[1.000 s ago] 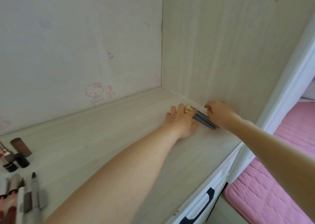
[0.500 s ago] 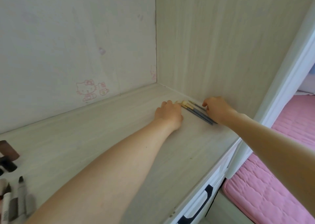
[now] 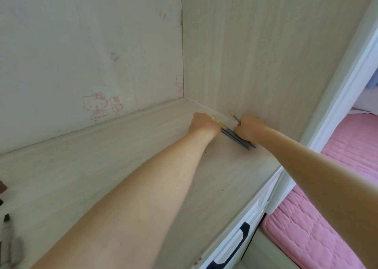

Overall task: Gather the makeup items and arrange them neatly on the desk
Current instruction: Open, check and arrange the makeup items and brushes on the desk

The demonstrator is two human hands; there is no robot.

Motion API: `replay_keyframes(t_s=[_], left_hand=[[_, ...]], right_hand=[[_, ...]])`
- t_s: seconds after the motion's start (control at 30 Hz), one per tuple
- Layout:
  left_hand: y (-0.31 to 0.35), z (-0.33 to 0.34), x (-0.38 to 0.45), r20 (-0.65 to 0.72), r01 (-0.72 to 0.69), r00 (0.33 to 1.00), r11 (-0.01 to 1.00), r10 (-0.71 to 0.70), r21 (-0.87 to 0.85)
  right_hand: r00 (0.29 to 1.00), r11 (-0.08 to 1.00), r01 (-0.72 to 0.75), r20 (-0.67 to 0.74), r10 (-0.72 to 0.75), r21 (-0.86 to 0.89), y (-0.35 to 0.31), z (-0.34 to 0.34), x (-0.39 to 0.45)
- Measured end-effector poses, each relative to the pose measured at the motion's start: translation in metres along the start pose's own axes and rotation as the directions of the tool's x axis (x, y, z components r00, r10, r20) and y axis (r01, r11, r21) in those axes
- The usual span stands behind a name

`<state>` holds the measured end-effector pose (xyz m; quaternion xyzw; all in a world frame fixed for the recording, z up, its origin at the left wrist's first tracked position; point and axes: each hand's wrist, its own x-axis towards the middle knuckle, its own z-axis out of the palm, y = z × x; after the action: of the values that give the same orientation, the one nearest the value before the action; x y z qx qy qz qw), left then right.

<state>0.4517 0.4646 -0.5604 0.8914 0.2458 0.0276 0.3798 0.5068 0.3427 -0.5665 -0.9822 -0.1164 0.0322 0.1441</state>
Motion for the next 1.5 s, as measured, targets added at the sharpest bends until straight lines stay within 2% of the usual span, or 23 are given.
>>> replay_keyframes(t_s=[0.13, 0.33, 0.5, 0.67, 0.77, 0.97, 1.1, 1.17, 1.23, 1.33, 1.43, 1.5], left_hand=[[0.000, 0.010, 0.003, -0.067, -0.036, 0.997, 0.992, 0.044, 0.122], [0.005, 0.009, 0.002, -0.061, -0.004, 0.998, 0.982, 0.016, 0.187], [0.002, 0.006, -0.001, -0.063, -0.010, 0.998, 0.974, 0.025, 0.224], [0.004, 0.007, -0.001, -0.050, -0.007, 0.999, 0.982, 0.016, 0.188], [0.006, 0.014, -0.002, -0.069, -0.024, 0.997, 0.972, 0.041, 0.233], [0.002, 0.011, 0.002, -0.036, -0.045, 0.998, 0.964, 0.056, 0.262], [-0.005, 0.004, 0.001, -0.012, -0.084, 0.996, 0.950, 0.092, 0.301], [-0.007, 0.002, 0.000, 0.023, -0.123, 0.992, 0.942, 0.122, 0.314], [-0.009, -0.003, -0.003, 0.063, -0.151, 0.988, 0.944, 0.138, 0.292], [-0.012, -0.016, -0.011, 0.144, -0.143, 0.983, 0.968, 0.114, 0.205], [-0.021, -0.033, -0.022, 0.228, -0.033, 0.972, 0.991, 0.063, -0.130], [-0.029, -0.044, -0.028, 0.268, 0.061, 0.963, 0.938, 0.035, -0.342]], right_hand=[[0.998, 0.998, 0.028, 0.054, -0.024, -0.063, -0.003, -0.001, -0.002], [0.997, 0.994, 0.016, 0.080, -0.007, -0.105, -0.002, -0.002, -0.001], [0.996, 1.000, 0.014, 0.089, -0.015, 0.014, 0.003, -0.008, -0.004], [0.997, 0.969, -0.029, 0.079, 0.010, 0.247, 0.010, -0.011, -0.009], [0.996, 0.946, -0.059, 0.082, 0.035, 0.320, 0.015, -0.009, -0.007], [0.987, 0.957, -0.099, 0.146, 0.060, 0.272, 0.006, -0.011, -0.007], [0.984, 0.977, -0.070, 0.177, 0.034, 0.202, -0.004, -0.006, -0.004], [0.983, 0.996, -0.024, 0.185, 0.008, 0.085, -0.009, 0.002, -0.002], [0.990, 0.999, -0.009, 0.142, 0.014, -0.032, -0.010, 0.007, -0.001], [0.994, 0.999, -0.019, 0.103, 0.022, -0.036, -0.009, 0.009, -0.002], [0.998, 0.999, -0.041, 0.049, 0.039, 0.030, -0.007, 0.011, -0.004], [0.999, 0.995, -0.047, 0.031, 0.045, 0.087, -0.007, 0.010, -0.009]])
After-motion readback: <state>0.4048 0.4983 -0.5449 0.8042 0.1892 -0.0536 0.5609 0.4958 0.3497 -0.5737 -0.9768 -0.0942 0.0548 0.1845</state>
